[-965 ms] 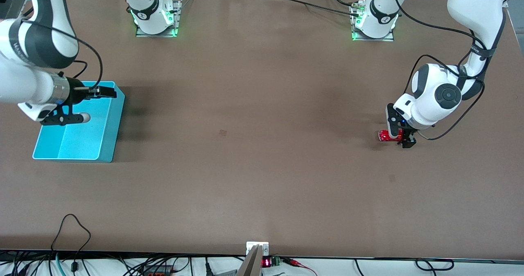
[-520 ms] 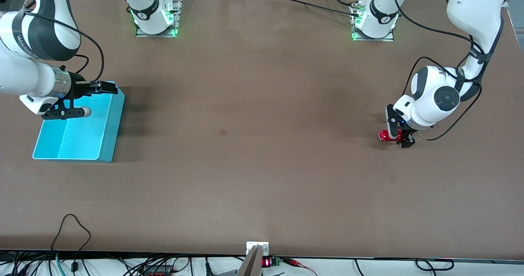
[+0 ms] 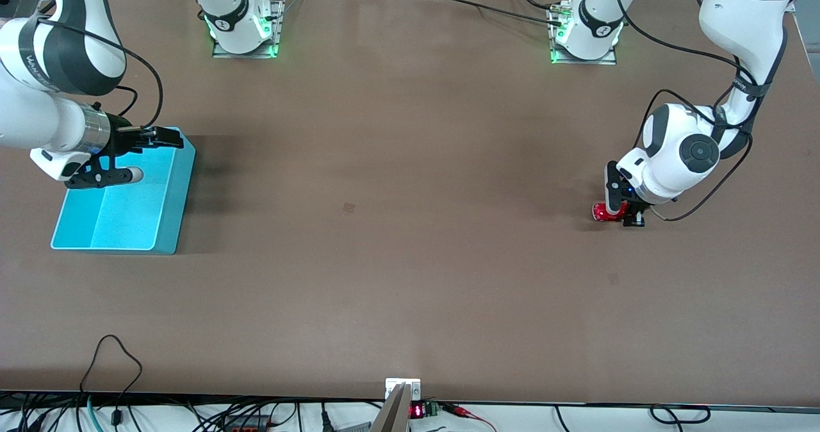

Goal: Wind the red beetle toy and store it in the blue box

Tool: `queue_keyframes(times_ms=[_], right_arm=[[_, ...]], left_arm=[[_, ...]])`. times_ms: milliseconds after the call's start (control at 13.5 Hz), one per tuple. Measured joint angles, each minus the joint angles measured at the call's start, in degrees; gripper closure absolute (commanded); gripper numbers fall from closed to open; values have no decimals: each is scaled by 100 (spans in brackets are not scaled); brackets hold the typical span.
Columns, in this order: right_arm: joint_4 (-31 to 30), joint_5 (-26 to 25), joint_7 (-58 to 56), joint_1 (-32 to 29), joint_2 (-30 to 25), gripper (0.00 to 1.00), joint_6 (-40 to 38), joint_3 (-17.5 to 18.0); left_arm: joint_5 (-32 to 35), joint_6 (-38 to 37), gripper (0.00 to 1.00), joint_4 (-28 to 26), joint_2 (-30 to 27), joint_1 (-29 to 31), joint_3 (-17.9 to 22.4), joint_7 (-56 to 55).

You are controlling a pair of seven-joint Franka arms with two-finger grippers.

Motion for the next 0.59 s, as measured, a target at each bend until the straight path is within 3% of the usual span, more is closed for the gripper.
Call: queue_keyframes(times_ms=[297, 594], right_arm=[[0, 0, -30, 0, 0, 0, 0, 0], [0, 0, -60, 0, 0, 0, 0, 0]], left_arm=[[0, 13, 64, 2, -7, 0, 0, 2], [0, 16, 67, 1, -11, 0, 0, 17]])
